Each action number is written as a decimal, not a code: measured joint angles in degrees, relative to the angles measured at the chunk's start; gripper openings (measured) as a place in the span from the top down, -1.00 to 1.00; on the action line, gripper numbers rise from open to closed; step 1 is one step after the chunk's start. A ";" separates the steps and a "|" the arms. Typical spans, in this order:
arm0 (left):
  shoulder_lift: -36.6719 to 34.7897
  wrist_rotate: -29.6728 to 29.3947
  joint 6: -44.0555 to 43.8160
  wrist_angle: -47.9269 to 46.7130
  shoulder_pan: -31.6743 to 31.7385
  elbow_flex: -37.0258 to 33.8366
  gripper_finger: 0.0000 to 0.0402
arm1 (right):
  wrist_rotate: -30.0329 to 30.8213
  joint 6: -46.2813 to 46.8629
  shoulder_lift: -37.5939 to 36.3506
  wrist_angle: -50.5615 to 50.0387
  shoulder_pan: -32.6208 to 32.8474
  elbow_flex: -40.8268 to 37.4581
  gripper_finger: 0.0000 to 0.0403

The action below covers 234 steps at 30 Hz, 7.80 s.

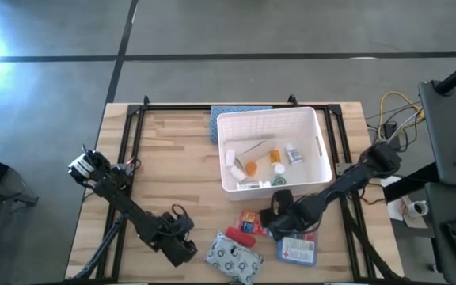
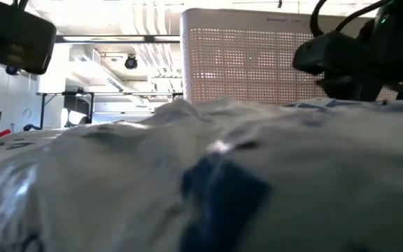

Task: Pick & place medical supplies in basket/bin
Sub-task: Put the white rolled gauze into the white bin, then put the red medicine box into the white bin

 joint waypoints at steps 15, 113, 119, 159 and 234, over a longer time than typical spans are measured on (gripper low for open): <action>-0.22 0.21 3.49 0.51 -0.02 -3.14 -0.53 | -4.39 -0.71 2.97 -0.45 -2.19 0.33 0.09; -0.96 -0.24 -0.34 1.29 0.46 -3.36 -0.53 | 8.82 -52.27 -15.38 -7.44 -0.77 27.39 0.82; -0.98 -0.27 -0.58 1.93 0.42 -3.36 -0.53 | 29.60 -59.50 -20.00 -13.06 -3.79 34.13 0.71; -0.98 -0.13 -3.19 4.38 0.42 -3.36 -0.53 | -8.91 -34.21 -14.69 -42.97 4.84 31.53 -0.25; -1.73 1.40 7.69 5.01 -0.26 -4.82 -0.53 | 20.39 -61.62 24.84 -32.10 16.35 37.37 -0.81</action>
